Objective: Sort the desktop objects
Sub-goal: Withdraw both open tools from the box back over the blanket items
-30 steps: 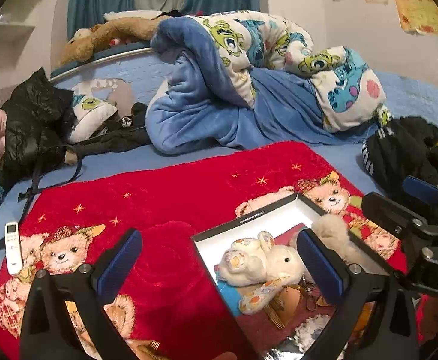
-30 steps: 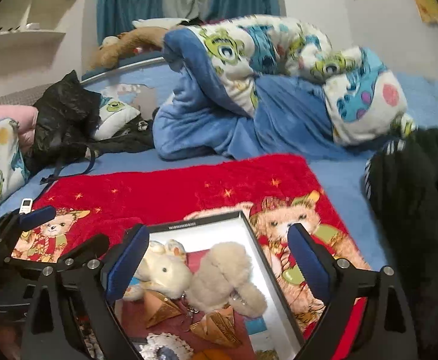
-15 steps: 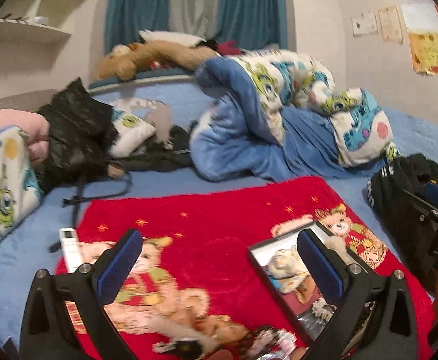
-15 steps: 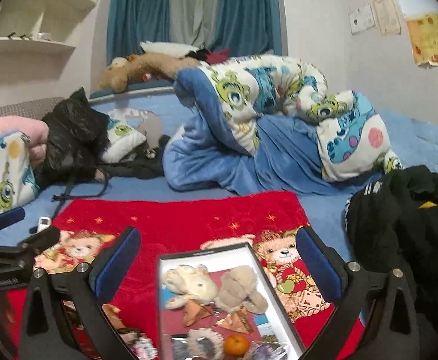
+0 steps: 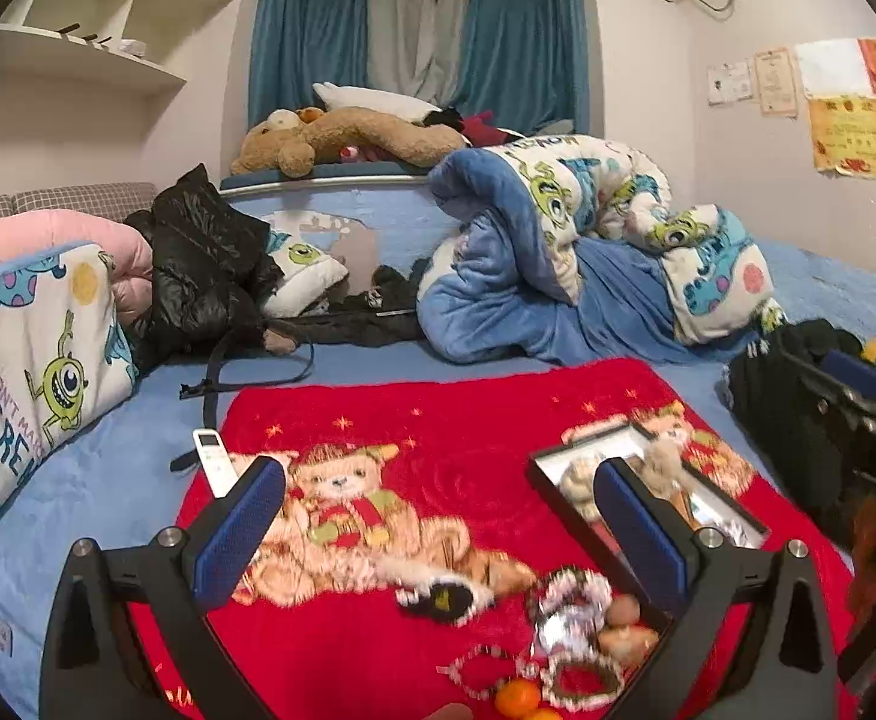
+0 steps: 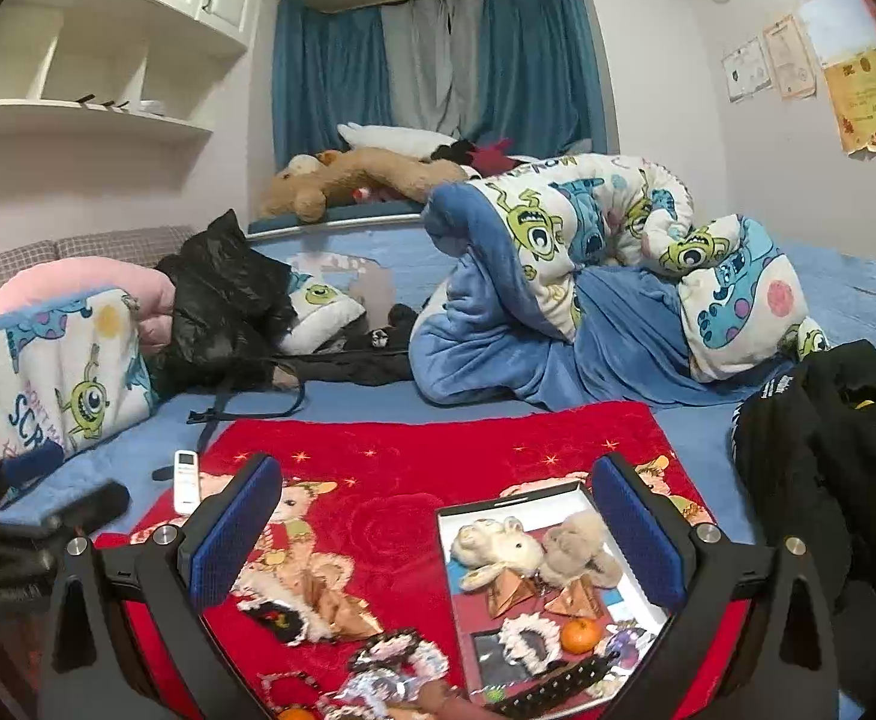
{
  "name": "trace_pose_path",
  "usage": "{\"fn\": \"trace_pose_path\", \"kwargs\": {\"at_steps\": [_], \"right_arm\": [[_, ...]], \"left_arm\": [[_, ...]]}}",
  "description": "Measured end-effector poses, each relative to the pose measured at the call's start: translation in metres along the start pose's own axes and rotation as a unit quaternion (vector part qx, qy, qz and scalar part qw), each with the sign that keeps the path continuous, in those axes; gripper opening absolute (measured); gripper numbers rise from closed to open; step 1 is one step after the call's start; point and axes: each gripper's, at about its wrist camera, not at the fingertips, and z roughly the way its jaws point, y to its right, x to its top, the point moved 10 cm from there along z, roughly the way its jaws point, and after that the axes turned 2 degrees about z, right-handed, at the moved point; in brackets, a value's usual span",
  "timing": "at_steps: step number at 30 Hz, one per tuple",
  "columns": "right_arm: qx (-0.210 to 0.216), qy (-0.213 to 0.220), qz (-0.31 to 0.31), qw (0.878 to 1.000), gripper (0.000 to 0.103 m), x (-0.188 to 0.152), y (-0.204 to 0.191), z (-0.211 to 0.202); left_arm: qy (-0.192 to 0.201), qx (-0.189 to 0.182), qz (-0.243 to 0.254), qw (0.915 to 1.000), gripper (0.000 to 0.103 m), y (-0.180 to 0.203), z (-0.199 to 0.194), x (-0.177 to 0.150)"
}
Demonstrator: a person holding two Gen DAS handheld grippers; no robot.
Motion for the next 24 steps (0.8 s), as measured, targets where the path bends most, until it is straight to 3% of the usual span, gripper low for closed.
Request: {"fn": "trace_pose_path", "kwargs": {"at_steps": [3,7,11,14,18,24], "right_arm": [[0.009,0.002,-0.005,1.0,0.103,-0.011,-0.01,-0.01],[0.001,0.04,-0.009,0.999,0.103,-0.03,-0.011,-0.033],[0.035,0.026,0.013,0.999,0.103,-0.063,-0.008,-0.036],[0.032,0.02,0.035,0.999,0.103,-0.09,0.003,-0.029],[0.057,-0.017,0.066,0.996,0.103,-0.127,0.013,-0.014],[0.067,-0.096,0.072,0.991,0.103,-0.178,0.012,0.013]], "left_arm": [[-0.001,-0.001,0.004,1.0,0.103,0.006,-0.012,-0.015],[-0.007,0.01,-0.001,0.9999,0.103,0.003,-0.027,-0.039],[-0.02,0.011,-0.013,0.9997,0.103,-0.001,-0.028,-0.068],[-0.036,0.008,-0.024,0.999,0.103,-0.003,-0.015,-0.099],[-0.087,0.013,-0.019,0.9959,0.103,-0.001,0.017,-0.139],[-0.127,0.008,-0.02,0.9916,0.103,0.005,0.053,-0.181]]}}
